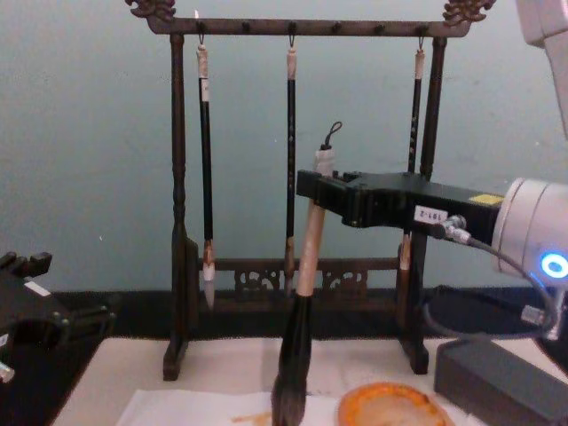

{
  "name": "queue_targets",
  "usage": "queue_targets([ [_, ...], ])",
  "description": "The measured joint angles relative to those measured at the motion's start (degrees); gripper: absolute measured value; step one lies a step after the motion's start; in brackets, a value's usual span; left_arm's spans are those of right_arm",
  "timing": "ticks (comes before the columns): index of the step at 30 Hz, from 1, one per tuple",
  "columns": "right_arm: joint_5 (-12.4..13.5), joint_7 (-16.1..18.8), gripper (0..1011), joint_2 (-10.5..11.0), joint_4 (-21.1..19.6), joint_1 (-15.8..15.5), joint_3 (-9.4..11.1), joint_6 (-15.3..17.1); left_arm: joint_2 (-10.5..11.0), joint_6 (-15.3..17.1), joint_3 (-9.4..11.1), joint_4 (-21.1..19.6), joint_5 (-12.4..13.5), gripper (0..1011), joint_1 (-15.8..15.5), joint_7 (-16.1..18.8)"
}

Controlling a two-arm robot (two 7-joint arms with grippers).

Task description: Pick up the brush from the inkstone, write on the paper, then place the brush back to its original position.

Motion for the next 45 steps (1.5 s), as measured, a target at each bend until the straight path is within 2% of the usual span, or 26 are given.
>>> queue_targets([
  [16, -2.56, -1.52, 175, -1.24, -0.53, -0.87, 2.57, 0.33, 0.00, 0.00, 0.00, 0.00, 0.00, 1010, 0.00, 0.00],
  [25, -2.69, -0.26, 175, -1.56, -2.63, -1.91, 3.72, 1.21, 0.00, 0.00, 0.00, 0.00, 0.00, 1010, 0.00, 0.00],
  [35, -2.57, 0.86, 174, -0.71, -5.83, -3.98, 3.62, 2.15, 0.00, 0.00, 0.00, 0.00, 0.00, 1010, 0.00, 0.00],
  [45, -2.28, 0.94, 175, -0.81, -5.96, -4.55, 3.77, 2.29, 0.00, 0.00, 0.00, 0.00, 0.00, 1010, 0.00, 0.00],
])
